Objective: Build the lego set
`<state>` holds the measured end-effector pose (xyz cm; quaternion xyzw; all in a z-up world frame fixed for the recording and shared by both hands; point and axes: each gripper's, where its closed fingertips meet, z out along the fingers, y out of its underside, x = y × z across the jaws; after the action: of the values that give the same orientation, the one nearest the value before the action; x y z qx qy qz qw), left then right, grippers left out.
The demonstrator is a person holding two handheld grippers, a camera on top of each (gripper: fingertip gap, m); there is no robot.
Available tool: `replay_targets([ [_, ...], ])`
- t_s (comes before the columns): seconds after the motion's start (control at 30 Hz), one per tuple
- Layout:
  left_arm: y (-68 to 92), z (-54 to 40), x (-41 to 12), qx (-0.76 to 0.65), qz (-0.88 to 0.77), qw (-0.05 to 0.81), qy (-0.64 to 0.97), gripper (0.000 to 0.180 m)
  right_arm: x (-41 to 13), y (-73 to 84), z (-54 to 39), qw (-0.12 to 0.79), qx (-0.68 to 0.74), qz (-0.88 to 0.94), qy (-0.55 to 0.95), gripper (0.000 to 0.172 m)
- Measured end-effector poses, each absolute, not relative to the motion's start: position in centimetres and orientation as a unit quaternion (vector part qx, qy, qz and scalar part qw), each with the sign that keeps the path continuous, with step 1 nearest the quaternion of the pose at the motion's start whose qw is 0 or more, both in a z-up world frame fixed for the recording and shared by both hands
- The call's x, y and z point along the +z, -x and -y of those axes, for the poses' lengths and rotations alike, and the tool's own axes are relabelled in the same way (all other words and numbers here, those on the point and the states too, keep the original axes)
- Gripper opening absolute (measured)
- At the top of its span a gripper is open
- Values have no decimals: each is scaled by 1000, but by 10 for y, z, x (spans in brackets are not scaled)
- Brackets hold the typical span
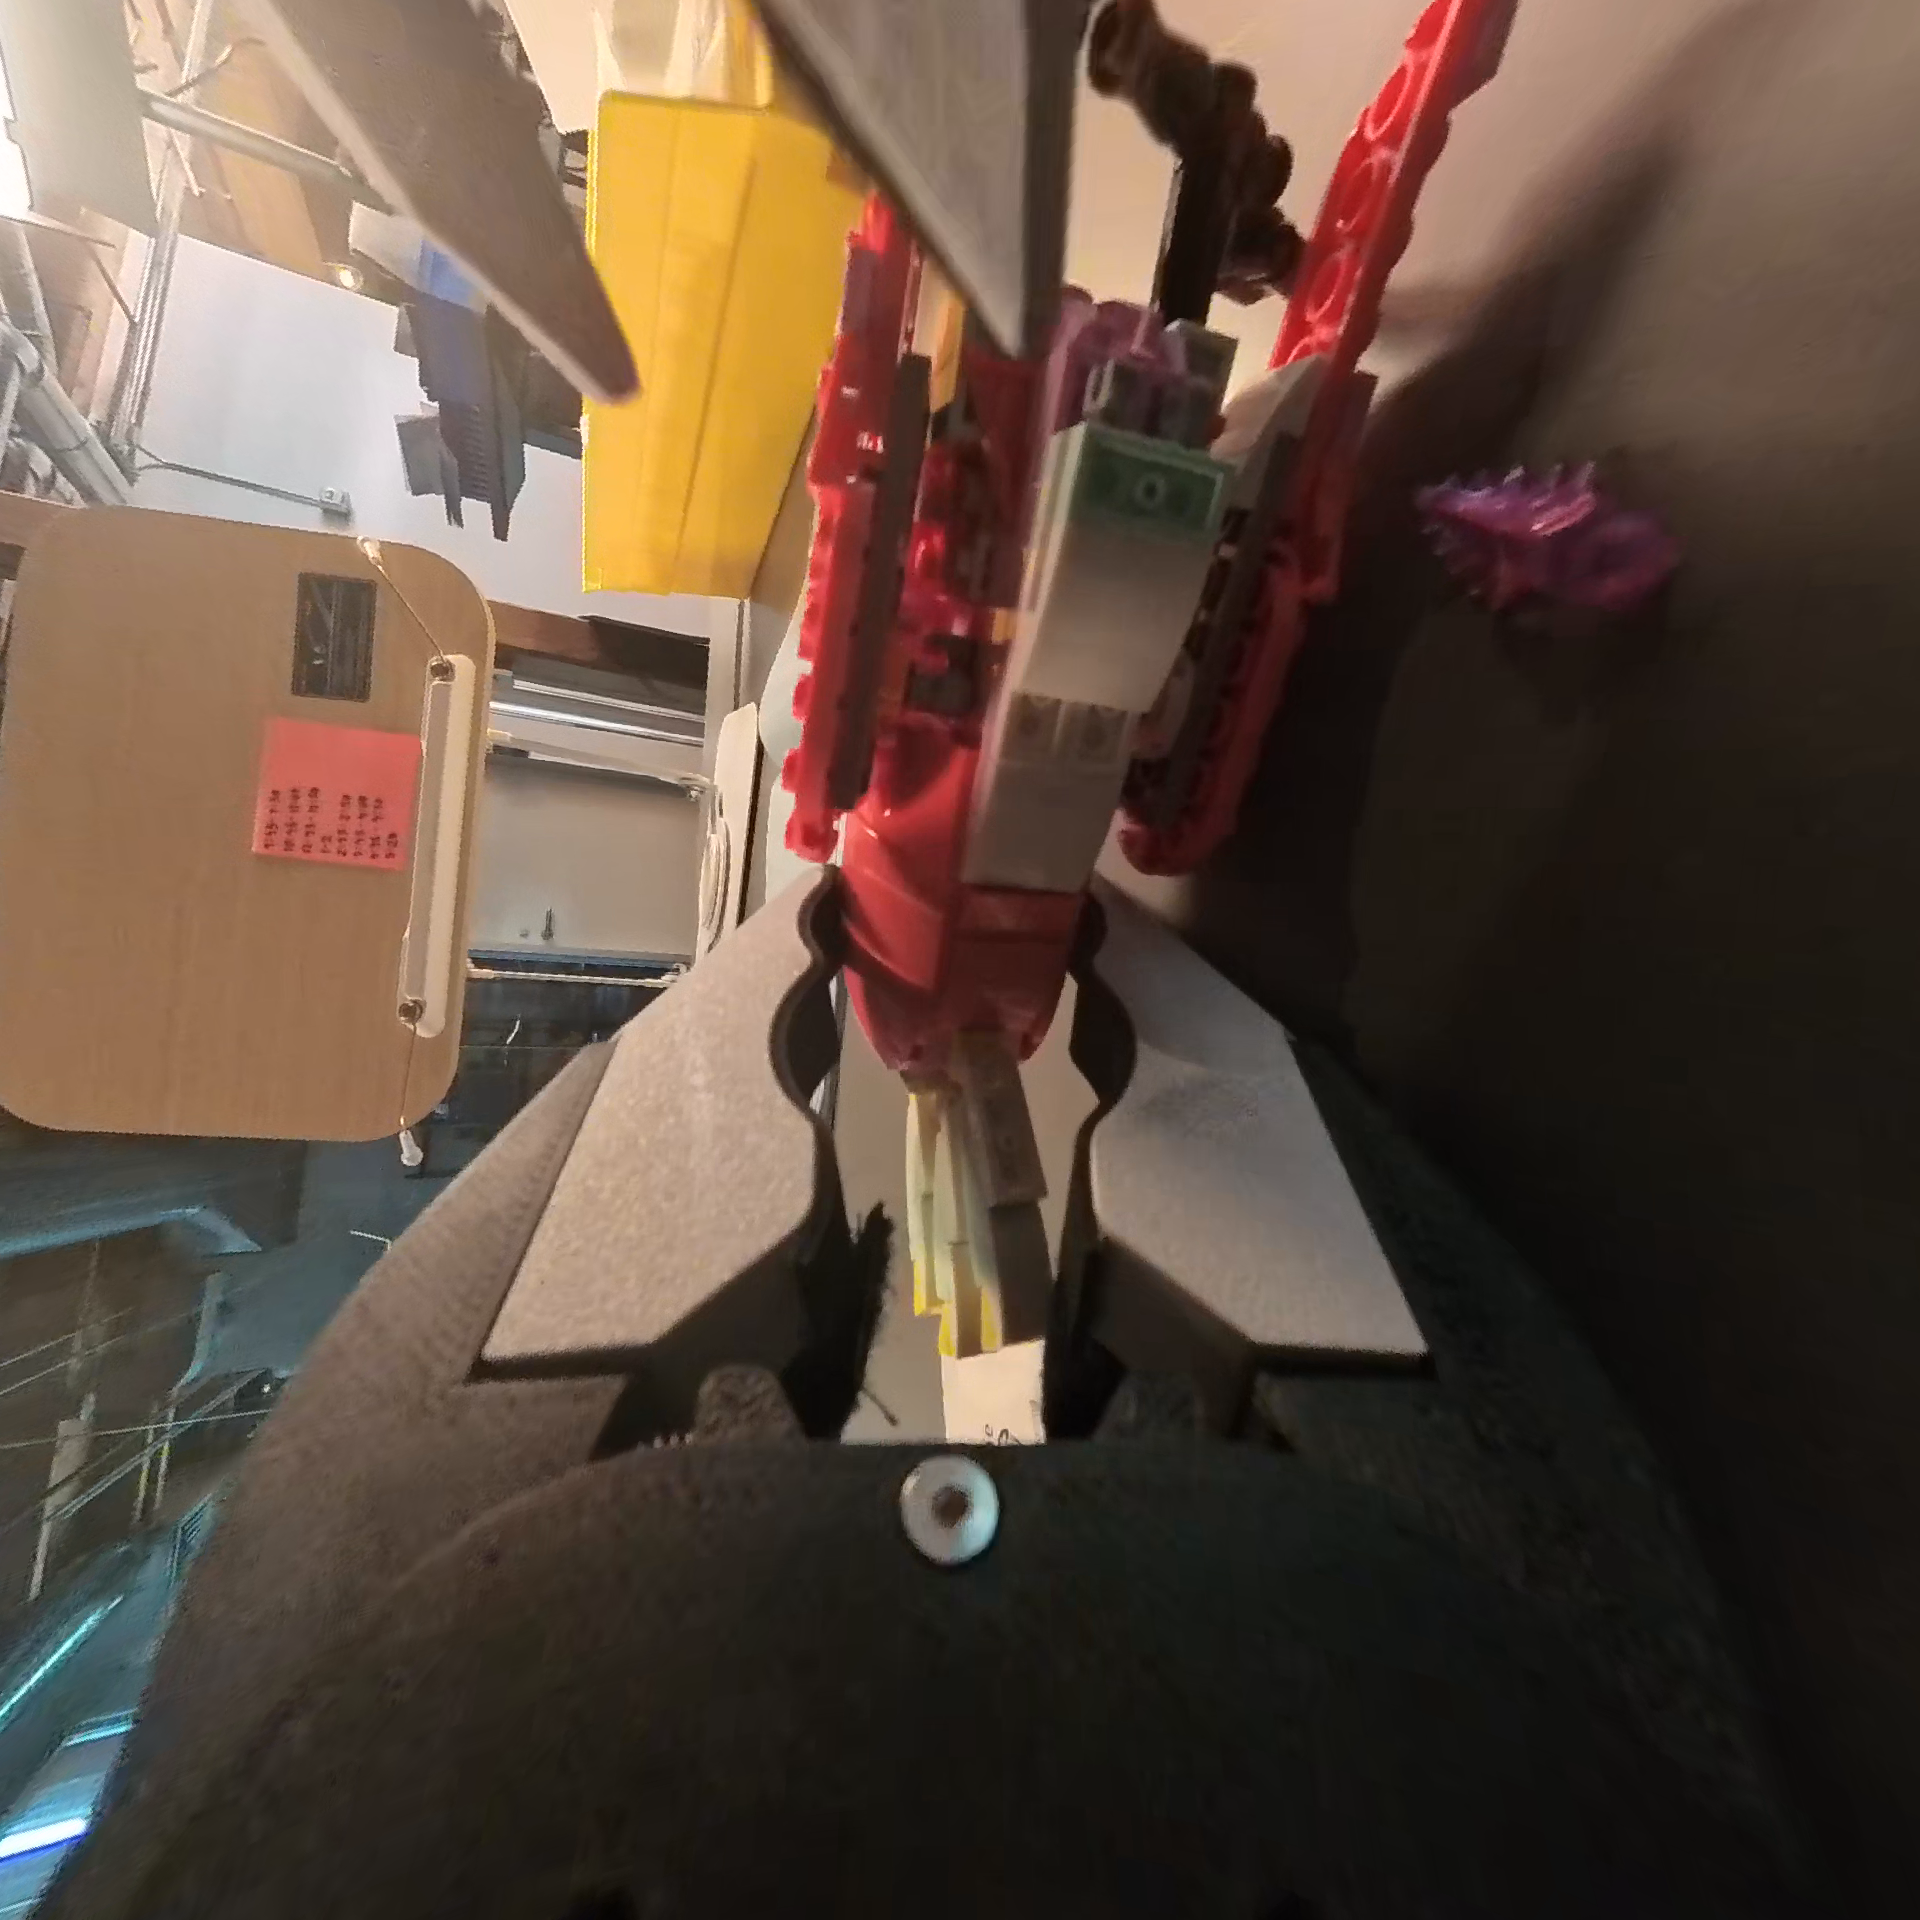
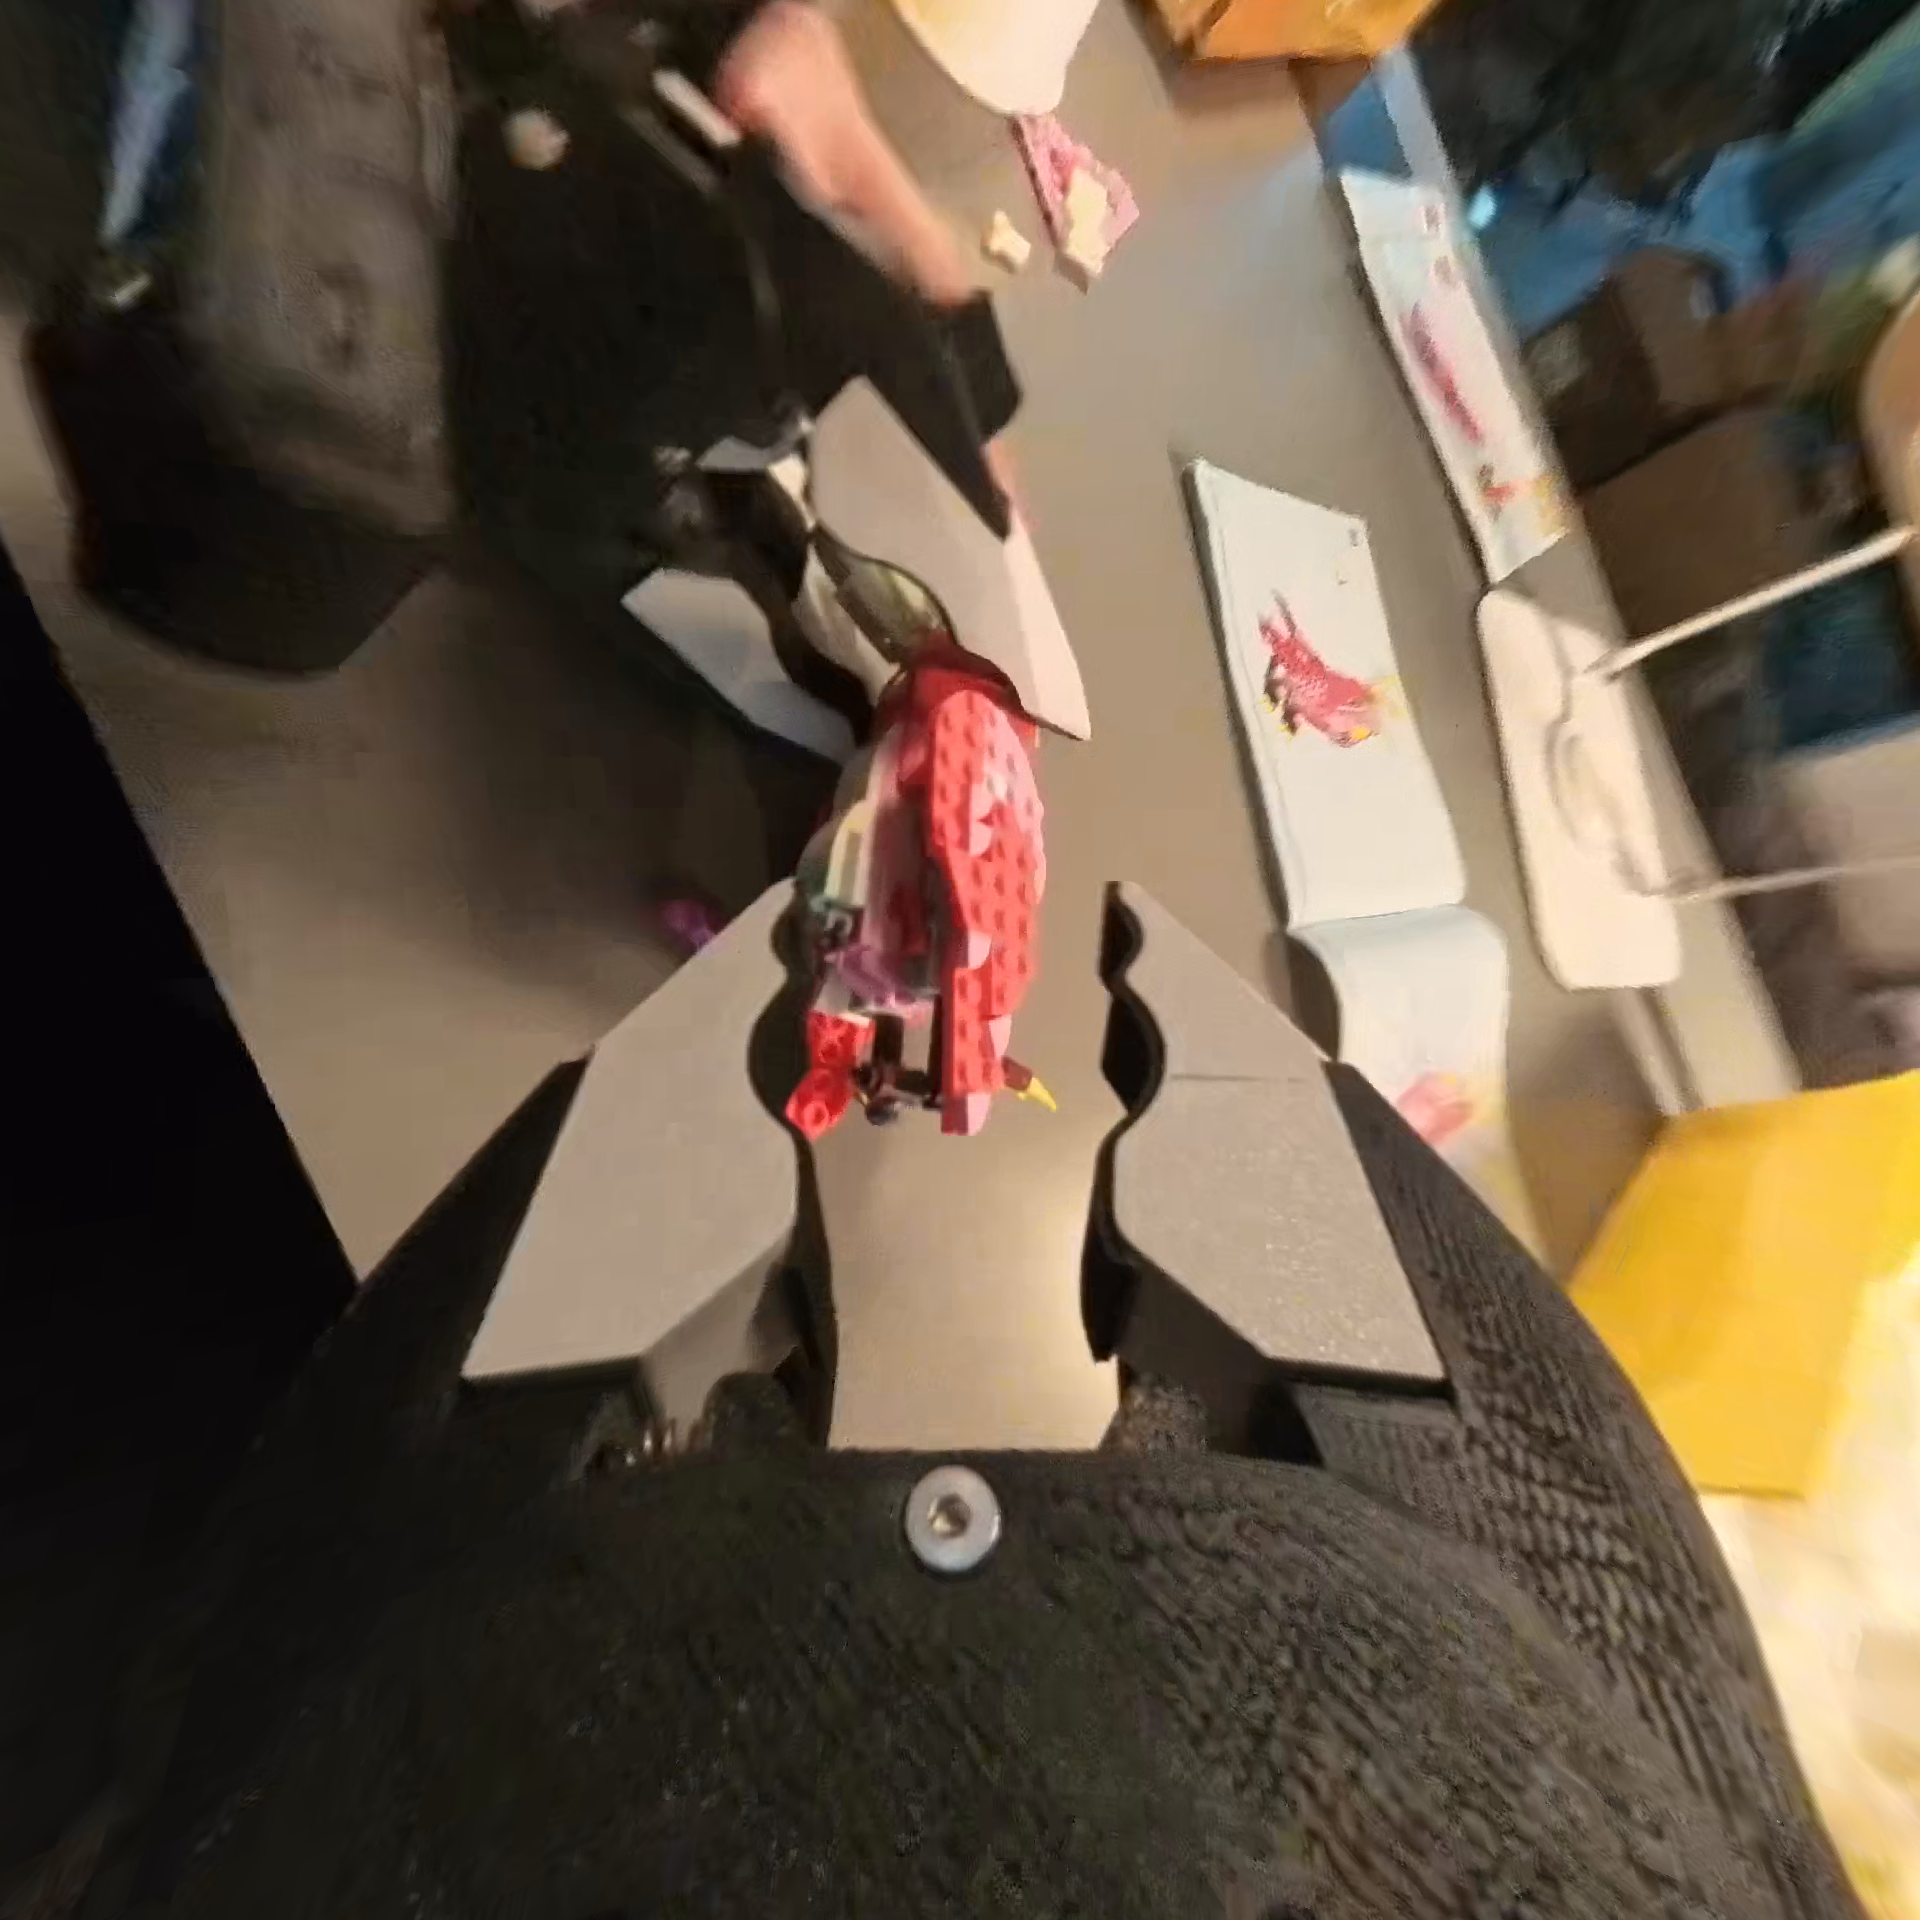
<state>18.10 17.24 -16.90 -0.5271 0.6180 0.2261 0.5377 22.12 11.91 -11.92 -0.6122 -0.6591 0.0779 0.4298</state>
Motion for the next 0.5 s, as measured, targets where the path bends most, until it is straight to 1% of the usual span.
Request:
replay_targets([
  [0.03, -181, -172, -169, 226, -618, 537, 528, 41, -121, -218, -121, 414, 103, 648, 631, 52],
  [0.1, -181, -172, -169, 226, -618, 536, 529, 41, -122, -213, -125, 402, 128, 636, 646, 39],
  [0.17, -181, -172, -169, 227, -617, 535, 531, 41, -126, -211, -131, 407, 97, 653, 631, 28],
  [0.27, -180, -172, -169, 229, -616, 532, 534, 41, -134, -211, -135, 412, 34, 682, 603, 18],
  [0.43, -179, -173, -170, 223, -613, 526, 546, 41, -129, -212, -143, 439, -23, 680, 587, 9],
  [0.5, -179, -173, -170, 219, -612, 523, 552, 41, -127, -215, -148, 443, -49, 676, 586, 9],
])
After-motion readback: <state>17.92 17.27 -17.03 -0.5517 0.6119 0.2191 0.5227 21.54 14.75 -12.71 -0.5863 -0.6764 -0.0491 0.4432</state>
